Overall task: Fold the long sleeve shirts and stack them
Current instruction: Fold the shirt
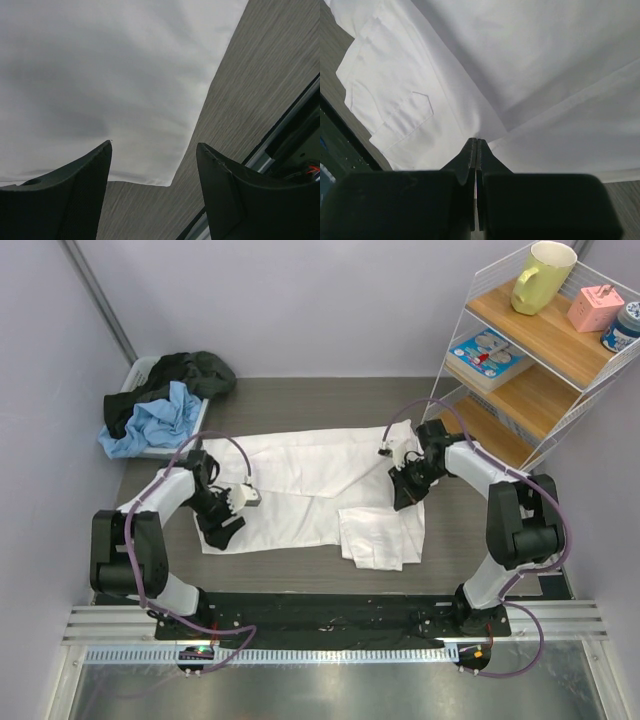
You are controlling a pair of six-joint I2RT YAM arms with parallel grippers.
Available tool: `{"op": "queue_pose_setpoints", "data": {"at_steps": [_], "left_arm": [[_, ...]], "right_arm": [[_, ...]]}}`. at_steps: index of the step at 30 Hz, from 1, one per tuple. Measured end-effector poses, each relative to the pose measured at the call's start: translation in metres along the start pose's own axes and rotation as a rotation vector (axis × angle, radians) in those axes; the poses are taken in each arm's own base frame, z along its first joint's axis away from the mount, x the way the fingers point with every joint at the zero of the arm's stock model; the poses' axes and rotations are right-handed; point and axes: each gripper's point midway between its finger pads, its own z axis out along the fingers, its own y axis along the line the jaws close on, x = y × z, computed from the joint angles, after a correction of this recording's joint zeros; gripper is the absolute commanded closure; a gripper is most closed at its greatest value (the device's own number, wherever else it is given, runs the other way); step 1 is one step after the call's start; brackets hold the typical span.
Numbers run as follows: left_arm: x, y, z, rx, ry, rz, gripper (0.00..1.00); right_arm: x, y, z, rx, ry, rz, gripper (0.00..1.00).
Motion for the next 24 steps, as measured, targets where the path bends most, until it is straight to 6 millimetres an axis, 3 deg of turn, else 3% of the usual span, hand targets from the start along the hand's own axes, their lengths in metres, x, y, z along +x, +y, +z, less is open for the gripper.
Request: {"op": "queue_pose_setpoints", "data": {"at_steps": [11,24], "left_arm": [[0.019,0.001,0.009,-0.029,0.062,0.063,0.36],[0.018,0.003,0.008,-0.044,0.039,0.092,0.39]], "right_arm": [[0.011,0.03,-0.018,-0.065,-0.006,-0.035,0.99],[0.05,0.104,-0.053,-0.162,-0.014,-0.311,0.99]]}}
